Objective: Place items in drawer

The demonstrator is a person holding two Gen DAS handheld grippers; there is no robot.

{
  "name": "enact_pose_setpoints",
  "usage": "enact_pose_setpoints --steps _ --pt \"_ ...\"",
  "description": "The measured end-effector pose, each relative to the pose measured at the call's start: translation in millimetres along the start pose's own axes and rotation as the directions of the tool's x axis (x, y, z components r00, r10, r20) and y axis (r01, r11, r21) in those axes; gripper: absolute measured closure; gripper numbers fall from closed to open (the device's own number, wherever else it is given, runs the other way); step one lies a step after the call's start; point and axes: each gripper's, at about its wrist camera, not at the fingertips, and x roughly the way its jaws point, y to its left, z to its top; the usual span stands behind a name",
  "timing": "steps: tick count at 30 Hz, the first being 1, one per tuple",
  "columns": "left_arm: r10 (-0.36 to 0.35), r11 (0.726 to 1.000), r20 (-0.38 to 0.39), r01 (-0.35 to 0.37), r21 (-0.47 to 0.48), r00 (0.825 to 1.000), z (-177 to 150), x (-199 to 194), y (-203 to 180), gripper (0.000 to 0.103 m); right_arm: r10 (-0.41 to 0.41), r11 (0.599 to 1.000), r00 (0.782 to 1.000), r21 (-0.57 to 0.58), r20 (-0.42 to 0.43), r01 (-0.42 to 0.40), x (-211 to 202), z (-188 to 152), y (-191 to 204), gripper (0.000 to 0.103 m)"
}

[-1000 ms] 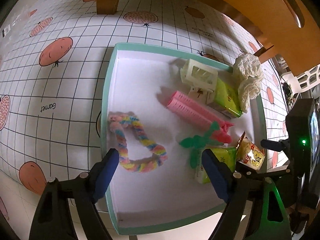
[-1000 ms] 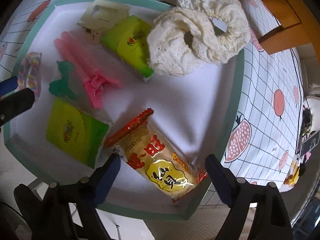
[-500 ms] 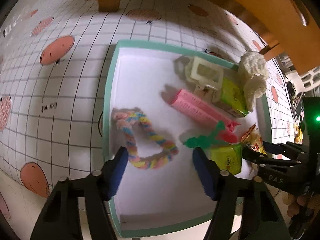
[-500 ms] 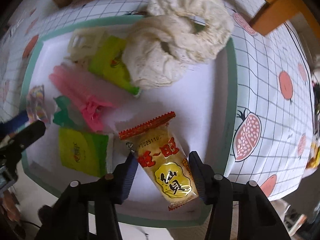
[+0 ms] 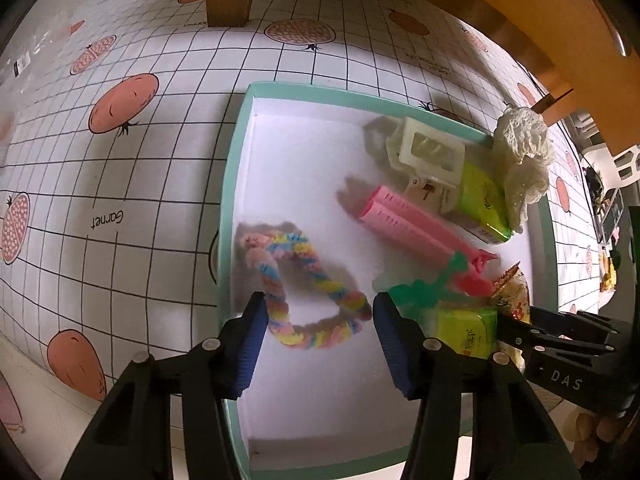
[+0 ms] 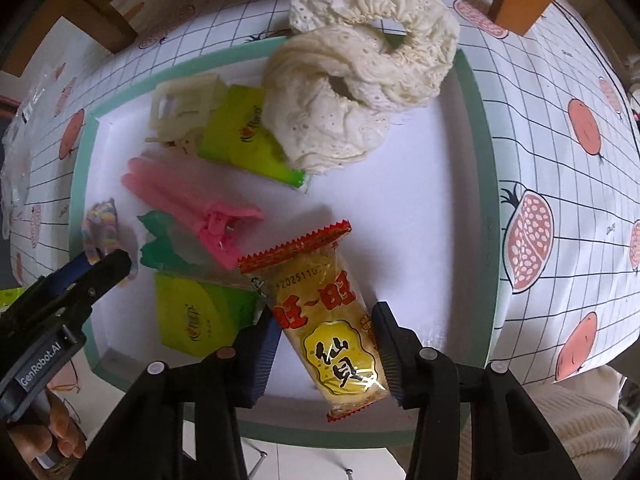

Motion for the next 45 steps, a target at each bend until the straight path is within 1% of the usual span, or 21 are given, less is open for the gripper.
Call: enact_pose_setpoints --steps 1,2,4,5,6,7,12,16,17,22,27,33,35,39,42,45 --pt "0.006 1.000 0.000 -0.006 0.006 1.000 0.2 0.6 -1.5 0.049 -0.003 1.000 1.000 0.001 0.001 0.003 0.1 -3.4 -0.3 0.055" --pt "0.004 1.000 0.000 -0.004 0.008 1.000 -0.3 0.8 -3.0 0.054 -0.002 1.000 1.000 0.005 0.002 0.002 -0.4 -4.1 0.4 0.055" --pt "0.001 1.000 0.005 -0.001 0.007 1.000 0.5 2.4 -3.6 0.057 0.008 1.000 1.000 0.020 0.001 -0.008 -0.8 -4.5 -2.4 0.055" --pt "-0.001 1.000 0.007 0.001 0.005 1.000 0.2 2.1 -2.2 0.059 0.014 1.000 1.000 0.026 0.002 -0.014 0.1 -5.7 -7.5 0.055" --pt "-0.004 1.000 0.009 0.004 0.005 1.000 0.4 2.1 -1.0 0.059 0.022 0.999 1.000 0.035 0.003 -0.022 5.2 -1.4 -17.1 0.055" --pt "-0.006 1.000 0.012 0.006 0.005 1.000 -0.8 1.5 0.1 0.060 0.027 0.999 1.000 0.046 0.005 -0.028 5.0 -4.3 -19.7 0.055" --pt "-0.014 1.000 0.012 0.014 0.004 1.000 -4.7 0.6 1.9 0.061 0.042 0.996 0.999 0.077 0.011 -0.043 7.9 -6.8 -35.2 0.056" --pt "-0.033 0.999 0.002 0.033 -0.018 0.999 -5.8 -0.7 7.4 0.061 0.065 0.992 0.998 0.103 0.014 -0.066 8.2 -12.3 -46.7 0.056" --pt "-0.035 0.999 0.002 0.035 -0.022 0.999 -6.1 -1.2 8.4 0.061 0.074 0.991 0.997 0.111 0.015 -0.076 1.0 -13.4 -51.8 0.056" --pt "-0.043 0.999 0.010 0.043 -0.020 0.999 -6.3 -7.1 5.3 0.062 0.112 0.982 0.993 0.150 0.030 -0.115 -5.4 -14.4 -69.1 0.056" --pt "-0.059 0.998 0.037 0.060 -0.011 0.998 -5.0 -23.8 3.4 0.062 0.123 0.979 0.991 0.158 0.061 -0.131 -22.4 -16.5 -77.2 0.056" --pt "-0.093 0.996 0.091 0.093 0.005 0.992 2.9 -50.9 -5.3 0.062 0.133 0.975 0.985 0.162 0.111 -0.150 -44.8 -23.3 -89.2 0.057" --pt "-0.109 0.994 0.117 0.108 0.016 0.987 5.8 -63.7 -10.1 0.062 0.141 0.973 0.981 0.162 0.132 -0.162 -50.3 -28.2 -90.0 0.057" --pt "-0.145 0.989 0.168 0.141 0.036 0.975 12.9 -87.9 -21.5 0.062 0.166 0.968 0.967 0.156 0.195 -0.198 -79.9 -31.2 -95.9 0.057" --pt "-0.170 0.985 0.225 0.158 0.071 0.959 20.5 -113.3 -29.1 0.062 0.176 0.967 0.948 0.132 0.264 -0.217 -113.1 -35.1 -99.6 0.057" --pt "-0.199 0.979 0.294 0.173 0.111 0.935 26.3 -143.9 -37.1 0.062 0.183 0.966 0.928 0.114 0.325 -0.231 -143.2 -33.6 -94.4 0.057"
